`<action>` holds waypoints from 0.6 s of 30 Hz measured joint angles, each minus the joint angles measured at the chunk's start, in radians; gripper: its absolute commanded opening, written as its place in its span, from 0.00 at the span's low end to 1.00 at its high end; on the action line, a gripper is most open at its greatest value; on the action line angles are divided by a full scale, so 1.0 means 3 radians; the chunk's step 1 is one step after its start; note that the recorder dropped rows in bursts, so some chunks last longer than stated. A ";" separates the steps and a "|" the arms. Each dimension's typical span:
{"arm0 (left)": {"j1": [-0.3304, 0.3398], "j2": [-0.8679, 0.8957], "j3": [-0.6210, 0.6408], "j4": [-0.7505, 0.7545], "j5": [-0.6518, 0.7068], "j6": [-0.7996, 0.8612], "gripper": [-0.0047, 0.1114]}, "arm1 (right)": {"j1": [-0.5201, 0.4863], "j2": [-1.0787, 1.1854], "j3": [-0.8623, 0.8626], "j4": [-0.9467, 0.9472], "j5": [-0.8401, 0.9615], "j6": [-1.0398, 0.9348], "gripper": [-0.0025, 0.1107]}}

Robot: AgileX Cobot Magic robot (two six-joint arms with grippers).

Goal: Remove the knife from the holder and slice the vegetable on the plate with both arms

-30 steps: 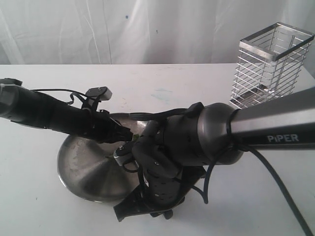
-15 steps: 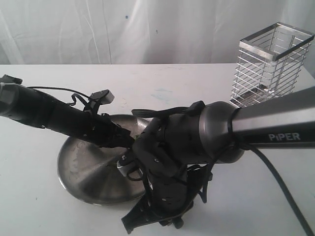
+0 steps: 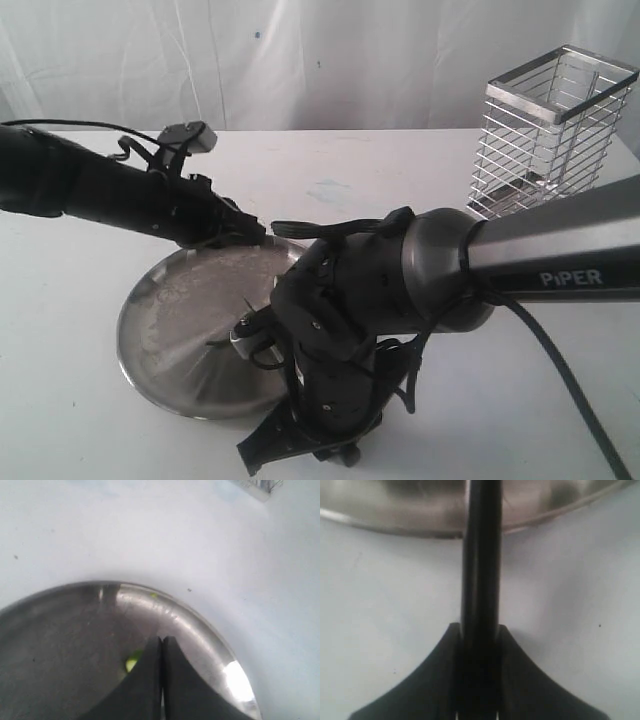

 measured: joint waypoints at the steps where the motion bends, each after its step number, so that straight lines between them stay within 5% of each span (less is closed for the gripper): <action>1: 0.0000 -0.0070 0.0000 0.0006 0.0018 0.0000 0.04 | 0.0000 0.0000 0.0000 -0.0007 -0.0017 0.0014 0.02; 7: 0.0000 -0.0584 0.0238 0.0108 -0.0060 -0.0127 0.04 | 0.0000 -0.0012 0.0000 -0.0092 -0.0016 0.0095 0.02; 18: 0.0000 -0.2053 0.1348 0.0240 -0.0789 -0.0161 0.04 | 0.0000 -0.0682 0.0038 -0.0155 0.0436 0.0109 0.02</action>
